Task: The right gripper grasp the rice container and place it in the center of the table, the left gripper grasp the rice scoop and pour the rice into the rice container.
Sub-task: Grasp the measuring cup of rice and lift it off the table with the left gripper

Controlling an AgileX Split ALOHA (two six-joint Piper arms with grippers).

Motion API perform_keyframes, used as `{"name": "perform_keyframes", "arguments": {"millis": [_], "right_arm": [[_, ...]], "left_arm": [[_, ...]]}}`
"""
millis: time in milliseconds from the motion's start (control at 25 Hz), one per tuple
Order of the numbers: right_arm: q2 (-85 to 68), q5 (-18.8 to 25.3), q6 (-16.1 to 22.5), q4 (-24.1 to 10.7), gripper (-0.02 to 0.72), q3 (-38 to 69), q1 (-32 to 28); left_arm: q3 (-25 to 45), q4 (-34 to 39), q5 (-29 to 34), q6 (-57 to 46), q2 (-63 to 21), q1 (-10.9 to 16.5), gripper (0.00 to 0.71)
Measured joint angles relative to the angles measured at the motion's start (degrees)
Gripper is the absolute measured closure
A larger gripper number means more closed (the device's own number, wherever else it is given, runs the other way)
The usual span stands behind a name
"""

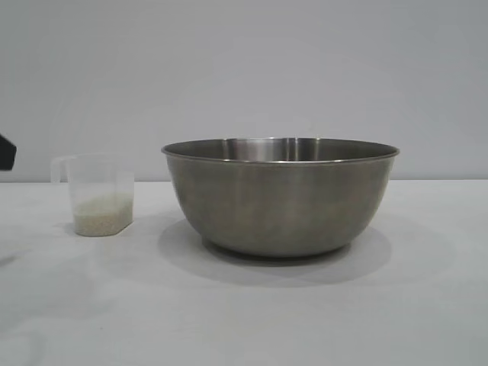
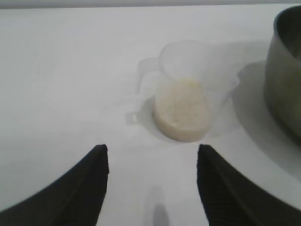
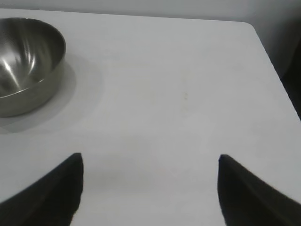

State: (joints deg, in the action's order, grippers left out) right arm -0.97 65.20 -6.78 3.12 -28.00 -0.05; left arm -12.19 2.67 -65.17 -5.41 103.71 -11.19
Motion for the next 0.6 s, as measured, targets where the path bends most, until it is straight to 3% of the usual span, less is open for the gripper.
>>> {"name": "perform_keyframes", "arguments": {"millis": [480, 520, 600], "right_arm": [[0.0, 0.0, 0.0, 0.1, 0.149, 0.0, 0.0], [0.0, 0.0, 0.0, 0.1, 0.149, 0.0, 0.0], [0.0, 0.0, 0.0, 0.1, 0.149, 0.0, 0.0]], "left_arm": [[-6.5, -0.1, 0.0, 0.8, 5.4, 0.0, 0.357], [-6.8, -0.1, 0.0, 1.2, 5.4, 0.0, 0.427], [-7.5, -0.1, 0.0, 2.0, 5.5, 0.0, 0.487]]}}
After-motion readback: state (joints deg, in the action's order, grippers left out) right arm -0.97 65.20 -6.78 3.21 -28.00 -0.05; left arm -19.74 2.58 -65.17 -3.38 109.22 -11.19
